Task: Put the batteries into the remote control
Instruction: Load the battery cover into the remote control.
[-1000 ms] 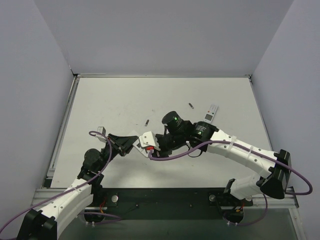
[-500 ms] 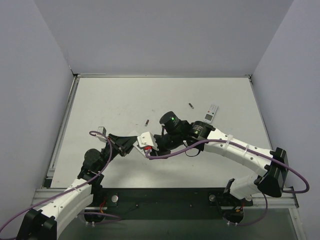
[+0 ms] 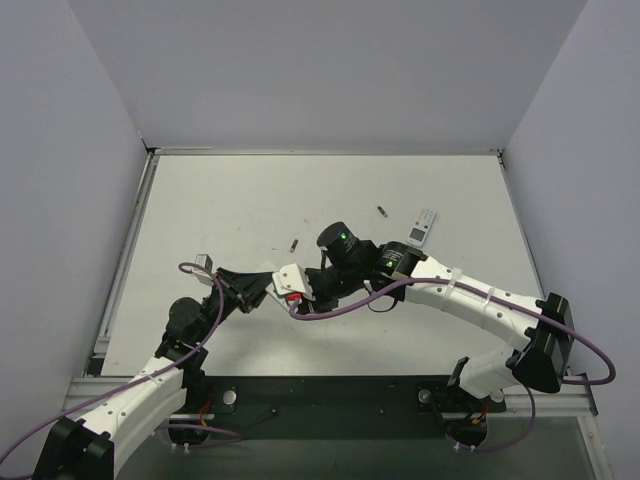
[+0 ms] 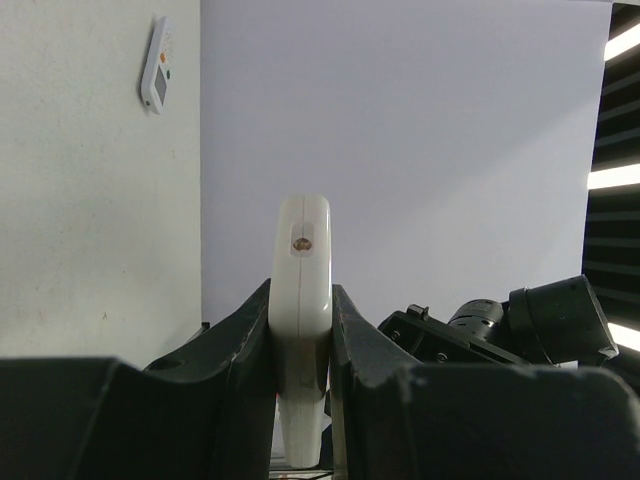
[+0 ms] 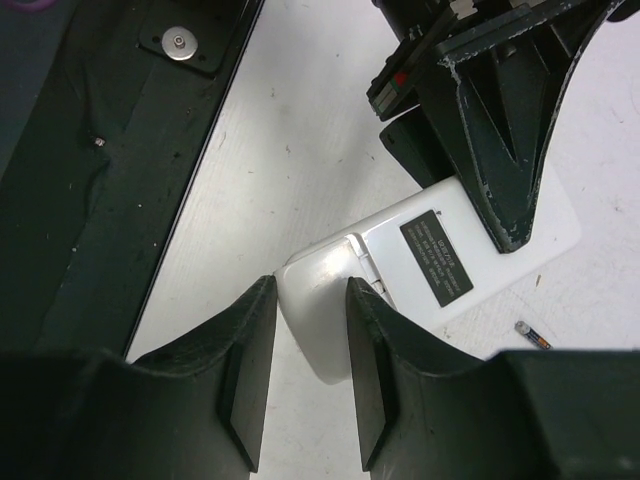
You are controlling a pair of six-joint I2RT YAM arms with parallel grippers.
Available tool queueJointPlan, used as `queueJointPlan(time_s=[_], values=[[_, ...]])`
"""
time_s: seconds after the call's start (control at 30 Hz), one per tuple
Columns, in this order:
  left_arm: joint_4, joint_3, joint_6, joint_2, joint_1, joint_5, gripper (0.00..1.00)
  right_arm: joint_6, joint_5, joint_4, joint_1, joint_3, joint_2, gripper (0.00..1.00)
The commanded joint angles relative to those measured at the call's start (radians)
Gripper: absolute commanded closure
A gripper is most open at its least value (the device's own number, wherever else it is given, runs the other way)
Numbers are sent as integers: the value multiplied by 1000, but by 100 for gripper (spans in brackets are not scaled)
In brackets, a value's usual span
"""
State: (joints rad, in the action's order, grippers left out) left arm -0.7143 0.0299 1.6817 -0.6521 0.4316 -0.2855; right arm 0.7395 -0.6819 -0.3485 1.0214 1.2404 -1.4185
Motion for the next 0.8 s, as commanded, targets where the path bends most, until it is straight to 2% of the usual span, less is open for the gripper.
queueJointPlan(time_s=[0.0,0.47,0.77], values=[[-171,-79,87,23,7,-3,100,46,8,-38,0,-24,-42,72],[-203,-61,116,23,21,-17,100,78,25,-26,-6,-32,-102,76],[-235,-51,124,28,30,-17,100,66,12,52,-18,-67,-119,76]])
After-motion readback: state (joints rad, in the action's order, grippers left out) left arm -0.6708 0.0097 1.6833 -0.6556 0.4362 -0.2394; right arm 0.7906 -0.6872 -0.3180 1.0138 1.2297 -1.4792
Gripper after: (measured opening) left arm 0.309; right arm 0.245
